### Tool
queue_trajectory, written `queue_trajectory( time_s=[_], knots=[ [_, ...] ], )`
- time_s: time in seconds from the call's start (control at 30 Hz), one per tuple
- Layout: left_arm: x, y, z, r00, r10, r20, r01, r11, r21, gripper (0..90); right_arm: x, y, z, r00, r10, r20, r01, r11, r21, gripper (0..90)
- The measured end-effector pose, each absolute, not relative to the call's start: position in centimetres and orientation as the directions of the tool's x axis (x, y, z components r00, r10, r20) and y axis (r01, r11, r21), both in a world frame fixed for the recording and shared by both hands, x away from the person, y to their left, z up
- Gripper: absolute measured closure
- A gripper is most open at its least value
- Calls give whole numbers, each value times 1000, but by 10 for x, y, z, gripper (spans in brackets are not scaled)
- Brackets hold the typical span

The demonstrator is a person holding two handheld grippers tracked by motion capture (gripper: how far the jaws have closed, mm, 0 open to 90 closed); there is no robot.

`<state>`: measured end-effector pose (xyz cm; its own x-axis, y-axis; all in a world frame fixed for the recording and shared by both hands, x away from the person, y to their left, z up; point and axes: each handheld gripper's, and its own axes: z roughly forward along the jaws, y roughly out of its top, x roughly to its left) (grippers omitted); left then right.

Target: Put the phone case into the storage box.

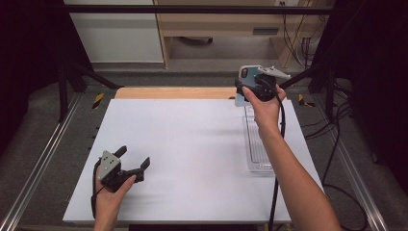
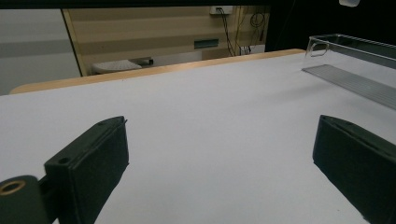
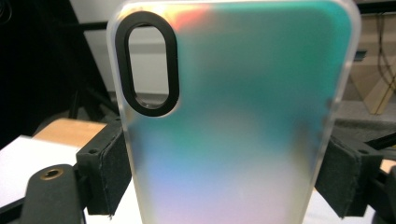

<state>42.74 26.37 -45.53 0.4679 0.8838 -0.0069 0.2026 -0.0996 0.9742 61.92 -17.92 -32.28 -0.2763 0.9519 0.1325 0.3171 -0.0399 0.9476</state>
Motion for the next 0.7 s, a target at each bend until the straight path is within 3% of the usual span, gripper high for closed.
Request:
queue_trajectory(
  time_s=[0.7],
  knots=[
    [425,269,-457,472,882,4,131,-75,989,26,617,-208,-328,-212,971,106,283,-43,958,176]
  ],
)
